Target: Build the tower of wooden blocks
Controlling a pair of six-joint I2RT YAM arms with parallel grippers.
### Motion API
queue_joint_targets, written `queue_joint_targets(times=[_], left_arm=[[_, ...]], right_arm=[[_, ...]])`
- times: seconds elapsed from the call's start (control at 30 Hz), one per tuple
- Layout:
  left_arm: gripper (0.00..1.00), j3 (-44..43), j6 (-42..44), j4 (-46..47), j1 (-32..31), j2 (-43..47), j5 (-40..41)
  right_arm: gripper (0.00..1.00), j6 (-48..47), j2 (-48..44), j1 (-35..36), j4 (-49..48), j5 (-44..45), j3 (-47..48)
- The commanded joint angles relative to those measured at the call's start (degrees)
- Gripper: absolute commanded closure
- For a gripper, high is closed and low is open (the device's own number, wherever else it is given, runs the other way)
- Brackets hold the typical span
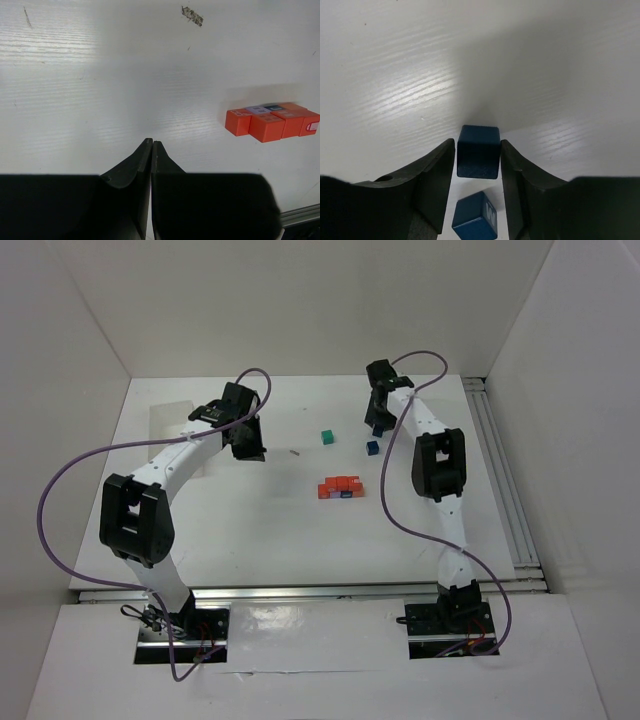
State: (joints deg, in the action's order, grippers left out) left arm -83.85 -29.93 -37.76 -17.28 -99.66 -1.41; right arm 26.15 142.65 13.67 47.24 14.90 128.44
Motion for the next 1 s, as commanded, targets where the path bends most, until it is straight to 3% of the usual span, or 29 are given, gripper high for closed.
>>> queue_joint_targets(times=[0.0,0.1,0.33,0.57,0.7,0.83,0.97], left_arm=[[0.84,0.18,1.19,0.23,0.05,0.08,-0.52],[0.85,0.18,1.19,0.23,0.05,0.08,-0.52],[0.85,1.23,1.19,0.23,0.05,0.08,-1.13],[0.87,1.24,0.67,0.76,0.05,-0.45,-1.67],[0.87,0.71,0.67,0.76,0.05,-0.45,-2.19],[0.88,0.71,0.67,0.76,0.05,-0.45,-2.19],[0.88,0.71,0.67,0.76,-0.48,-0.45,-2.19]], right_arm=[[0.52,0.57,-0.09,-0.66,1.18,1.8,2.7],[0.66,0.04,-3.59,-0.66,-0.83,3.03,-0.64],[0.66,-2.77,-14.84,-1.28,-7.77,2.25,-18.28],[0.66,-4.7,-17.14,-1.28,-9.19,-1.01,-24.99],[0.59,-4.71,-17.75,-1.28,-10.24,-2.77,-26.84],[0.44,-4.71,-18.81,-1.28,-10.24,-1.72,-26.84],[0.43,-4.18,-20.22,-1.81,-9.1,-1.1,-25.43]])
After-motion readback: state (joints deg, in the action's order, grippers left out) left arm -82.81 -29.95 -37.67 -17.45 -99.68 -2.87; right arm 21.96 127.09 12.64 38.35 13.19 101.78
